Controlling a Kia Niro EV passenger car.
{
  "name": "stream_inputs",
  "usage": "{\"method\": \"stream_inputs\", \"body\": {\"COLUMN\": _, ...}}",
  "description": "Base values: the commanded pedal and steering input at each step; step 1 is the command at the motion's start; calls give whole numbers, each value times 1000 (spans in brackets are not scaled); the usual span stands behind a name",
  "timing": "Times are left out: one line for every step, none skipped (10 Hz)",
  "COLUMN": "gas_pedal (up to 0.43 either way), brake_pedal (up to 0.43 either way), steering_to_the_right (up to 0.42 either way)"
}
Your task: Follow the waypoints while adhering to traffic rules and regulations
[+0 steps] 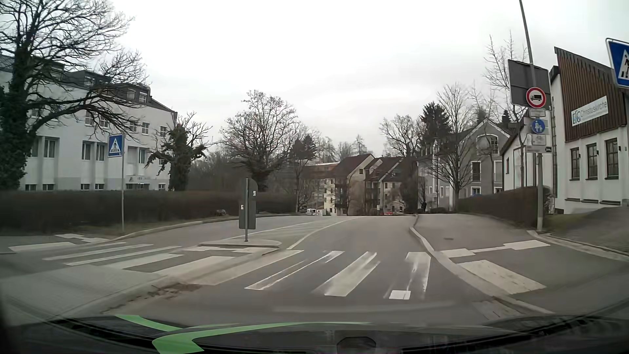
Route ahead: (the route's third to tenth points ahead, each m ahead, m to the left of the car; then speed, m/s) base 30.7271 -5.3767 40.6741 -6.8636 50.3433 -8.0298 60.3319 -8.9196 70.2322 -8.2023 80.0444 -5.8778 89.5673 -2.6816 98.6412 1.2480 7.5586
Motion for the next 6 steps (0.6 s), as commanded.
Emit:
{"method": "stream_inputs", "body": {"gas_pedal": 350, "brake_pedal": 0, "steering_to_the_right": 35}}
{"method": "stream_inputs", "body": {"gas_pedal": 339, "brake_pedal": 0, "steering_to_the_right": 41}}
{"method": "stream_inputs", "body": {"gas_pedal": 331, "brake_pedal": 0, "steering_to_the_right": 46}}
{"method": "stream_inputs", "body": {"gas_pedal": 299, "brake_pedal": 0, "steering_to_the_right": 49}}
{"method": "stream_inputs", "body": {"gas_pedal": 280, "brake_pedal": 0, "steering_to_the_right": 51}}
{"method": "stream_inputs", "body": {"gas_pedal": 280, "brake_pedal": 0, "steering_to_the_right": 54}}
